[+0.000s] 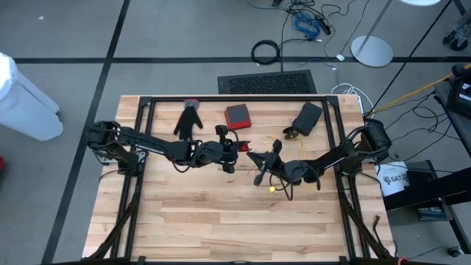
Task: Coil cords
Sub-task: Coil the red wire onto the spool
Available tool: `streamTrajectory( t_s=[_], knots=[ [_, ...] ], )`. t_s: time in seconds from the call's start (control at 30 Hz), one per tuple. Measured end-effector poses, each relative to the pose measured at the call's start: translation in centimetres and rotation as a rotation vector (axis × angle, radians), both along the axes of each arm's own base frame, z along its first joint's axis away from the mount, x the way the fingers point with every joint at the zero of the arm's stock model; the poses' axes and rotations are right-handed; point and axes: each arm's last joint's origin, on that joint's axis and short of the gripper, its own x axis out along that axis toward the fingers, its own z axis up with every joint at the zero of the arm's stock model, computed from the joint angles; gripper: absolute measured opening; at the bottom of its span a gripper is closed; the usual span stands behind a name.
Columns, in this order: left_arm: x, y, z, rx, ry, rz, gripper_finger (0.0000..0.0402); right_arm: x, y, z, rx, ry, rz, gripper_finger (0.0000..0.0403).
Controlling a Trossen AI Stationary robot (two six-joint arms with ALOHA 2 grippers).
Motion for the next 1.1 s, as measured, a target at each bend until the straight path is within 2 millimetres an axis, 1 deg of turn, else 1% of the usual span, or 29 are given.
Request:
streamTrajectory(
  t_s=[0.13,0.23,0.33,0.43,0.53,0.8,1.1],
  knots=[
    [0.0,0.1,0.2,0.032,-0.010,0.027,0.0008,0.0,0.0,0.1,0.018,-0.021,0.001,0.0000],
    [0.2,0.2,0.6,0.034,-0.061,0.042,0.0008,0.2,-0.3,0.4,0.039,-0.046,-0.004,0.0000],
    [0.4,0.2,1.1,0.025,-0.129,0.046,0.0008,0.6,-0.2,1.0,0.024,-0.058,-0.006,0.0000],
    [0.5,0.4,1.7,0.029,-0.199,0.082,0.0008,1.0,0.4,1.7,-0.009,-0.060,0.041,0.0005],
    [0.6,0.6,2.0,0.031,-0.239,0.105,0.0008,1.2,0.8,1.9,-0.034,-0.039,0.050,0.0011],
    [0.7,0.5,2.7,-0.021,-0.332,0.091,0.0008,1.0,0.9,1.4,-0.066,0.021,-0.040,0.0011],
    [0.8,0.4,3.3,-0.035,-0.407,0.083,0.0008,1.0,1.1,1.4,-0.109,0.044,-0.015,0.0011]
  ],
)
